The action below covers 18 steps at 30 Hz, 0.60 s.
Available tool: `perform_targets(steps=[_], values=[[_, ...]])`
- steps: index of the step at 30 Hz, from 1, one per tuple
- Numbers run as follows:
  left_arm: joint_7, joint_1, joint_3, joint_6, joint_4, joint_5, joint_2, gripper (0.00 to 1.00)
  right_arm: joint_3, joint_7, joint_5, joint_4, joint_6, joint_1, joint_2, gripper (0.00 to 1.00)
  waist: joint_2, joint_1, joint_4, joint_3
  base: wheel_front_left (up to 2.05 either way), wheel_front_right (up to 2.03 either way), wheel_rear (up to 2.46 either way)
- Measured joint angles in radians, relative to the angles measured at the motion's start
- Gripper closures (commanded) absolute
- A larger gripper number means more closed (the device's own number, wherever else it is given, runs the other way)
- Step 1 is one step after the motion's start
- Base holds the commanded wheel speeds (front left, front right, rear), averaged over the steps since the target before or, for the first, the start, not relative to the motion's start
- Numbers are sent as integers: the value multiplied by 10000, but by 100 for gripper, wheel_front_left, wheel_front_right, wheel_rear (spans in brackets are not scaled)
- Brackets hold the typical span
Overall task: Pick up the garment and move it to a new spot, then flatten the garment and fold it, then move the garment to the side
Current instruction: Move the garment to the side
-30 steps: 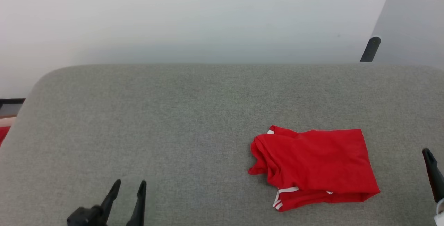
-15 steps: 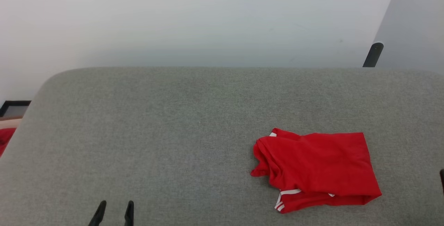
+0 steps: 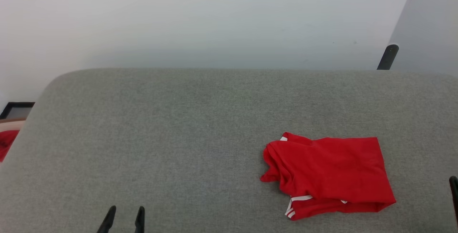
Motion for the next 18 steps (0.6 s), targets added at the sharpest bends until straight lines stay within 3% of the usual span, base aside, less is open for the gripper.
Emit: perform_targets(steps=[5,8,12,18], values=[[6,-206,-161,2,56,-33,-82,0,347,700,196,-10,0,-567,-159,0,0,0,92,100,0,0,0],[54,-486,-299,-12,146,-31,-92,0,546,1827,362,343,0,-1662,-288,0,0,-1,125,227,0,0,0],[82,-1162,-575,-98,328,0,-73,0,1106,3818,483,1035,0,-3420,-719,0,0,0,186,533,0,0,0],[86,-2436,-1003,-240,642,13,-79,0,2067,7634,1252,2813,4,-5245,-1323,0,0,0,367,1168,0,0,0]])
